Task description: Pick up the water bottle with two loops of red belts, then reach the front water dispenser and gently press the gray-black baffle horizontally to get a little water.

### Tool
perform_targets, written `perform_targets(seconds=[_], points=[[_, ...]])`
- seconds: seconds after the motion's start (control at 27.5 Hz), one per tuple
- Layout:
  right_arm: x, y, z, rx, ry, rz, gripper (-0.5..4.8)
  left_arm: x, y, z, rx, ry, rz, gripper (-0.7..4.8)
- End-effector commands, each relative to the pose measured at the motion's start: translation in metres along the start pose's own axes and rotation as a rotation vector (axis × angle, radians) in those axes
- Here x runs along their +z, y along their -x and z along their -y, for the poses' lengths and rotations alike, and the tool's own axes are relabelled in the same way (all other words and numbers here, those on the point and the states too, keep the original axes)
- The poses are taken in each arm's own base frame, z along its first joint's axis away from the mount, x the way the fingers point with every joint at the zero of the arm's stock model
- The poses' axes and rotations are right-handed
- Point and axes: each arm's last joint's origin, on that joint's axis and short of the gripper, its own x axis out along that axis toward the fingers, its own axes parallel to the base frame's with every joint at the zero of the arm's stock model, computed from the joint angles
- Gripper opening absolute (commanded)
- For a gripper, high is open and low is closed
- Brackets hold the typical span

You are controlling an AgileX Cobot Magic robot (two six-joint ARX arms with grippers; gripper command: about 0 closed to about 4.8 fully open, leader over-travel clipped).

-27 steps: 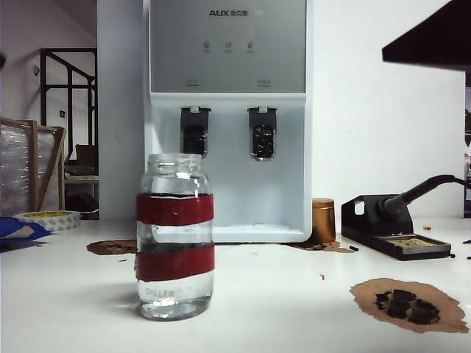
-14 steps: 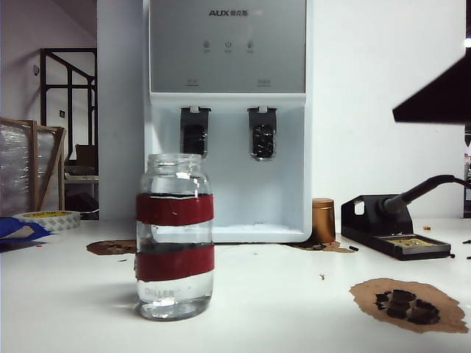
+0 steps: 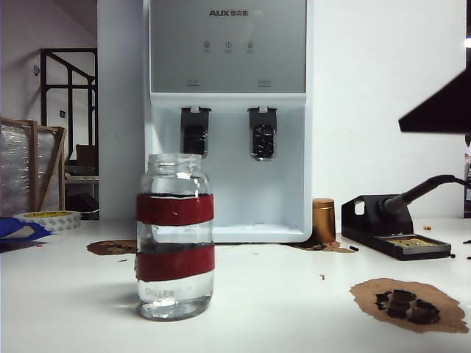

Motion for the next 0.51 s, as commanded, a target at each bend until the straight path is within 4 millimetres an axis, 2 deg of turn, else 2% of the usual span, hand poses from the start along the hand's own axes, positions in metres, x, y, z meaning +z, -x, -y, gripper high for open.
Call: perform_targets(seconds=[0.04, 0.25, 0.51], points=[[0.001, 0.000, 0.000, -0.017, -0.026, 0.011, -0.02, -0.010, 0.000, -0.003, 0.058, 0.060, -0.008, -0.05], [0.008, 0.000, 0.001, -0.034, -0.033, 0.084, -0.02, -0.033, 0.000, -0.005, 0.069, 0.086, -0.008, -0.05], [0.007, 0.000, 0.002, -0.074, -0.037, 0.106, -0.02, -0.033, 0.001, -0.005, 0.061, 0.049, 0.054, -0.05]])
